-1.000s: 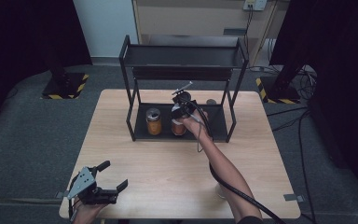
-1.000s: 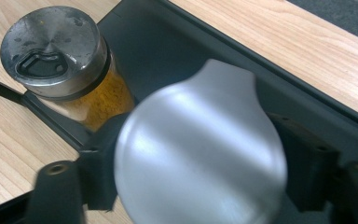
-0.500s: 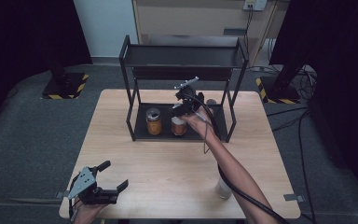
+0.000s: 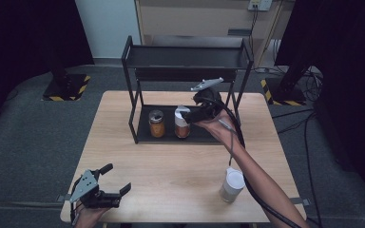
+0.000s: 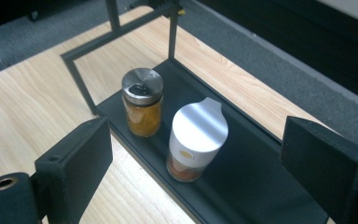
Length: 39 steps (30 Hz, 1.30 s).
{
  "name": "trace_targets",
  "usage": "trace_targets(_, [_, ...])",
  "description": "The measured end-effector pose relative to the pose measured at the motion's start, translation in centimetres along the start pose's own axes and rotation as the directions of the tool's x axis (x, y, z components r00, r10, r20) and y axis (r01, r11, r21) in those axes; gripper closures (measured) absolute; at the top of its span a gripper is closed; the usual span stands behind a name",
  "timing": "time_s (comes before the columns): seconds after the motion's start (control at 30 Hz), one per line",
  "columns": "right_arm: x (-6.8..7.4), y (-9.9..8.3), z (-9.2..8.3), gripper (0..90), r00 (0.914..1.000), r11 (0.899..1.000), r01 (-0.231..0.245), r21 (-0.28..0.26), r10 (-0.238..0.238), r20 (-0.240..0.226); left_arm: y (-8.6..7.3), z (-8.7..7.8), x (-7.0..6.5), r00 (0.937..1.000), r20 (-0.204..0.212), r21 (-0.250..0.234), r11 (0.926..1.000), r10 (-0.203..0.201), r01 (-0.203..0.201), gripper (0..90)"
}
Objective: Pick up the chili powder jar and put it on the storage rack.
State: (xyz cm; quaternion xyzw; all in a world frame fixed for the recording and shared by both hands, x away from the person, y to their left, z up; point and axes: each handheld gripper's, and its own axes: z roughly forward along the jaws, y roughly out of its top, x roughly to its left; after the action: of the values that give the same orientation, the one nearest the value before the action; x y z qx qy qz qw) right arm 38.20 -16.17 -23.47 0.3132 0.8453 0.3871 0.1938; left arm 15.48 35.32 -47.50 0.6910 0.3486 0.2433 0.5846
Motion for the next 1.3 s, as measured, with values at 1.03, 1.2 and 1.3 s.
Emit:
trace_targets(1.03, [-0.4,-14.0,-13.3,8.1,0.9980,0.975,-0.059,-0.214,0.053,-0.034,0.1,0.0,-0.2,0.9999,-0.011,0.007,1.0000,0.004,-0.004,0.0])
trace_targets(1.2, [-0.3,-16.0,-14.4,7.9,0.9970,0.970,-0.077,-0.232,0.073,-0.025,0.1,0.0,-0.2,0.9999,-0.012,0.008,1.0000,0.004,-0.004,0.0])
trace_targets(1.3, [-0.3,-17.3,-15.0,8.1,0.9960,0.963,-0.089,-0.254,0.087,-0.018,0.1,0.0,-0.2,0.9999,-0.012,0.007,1.0000,0.004,-0.004,0.0])
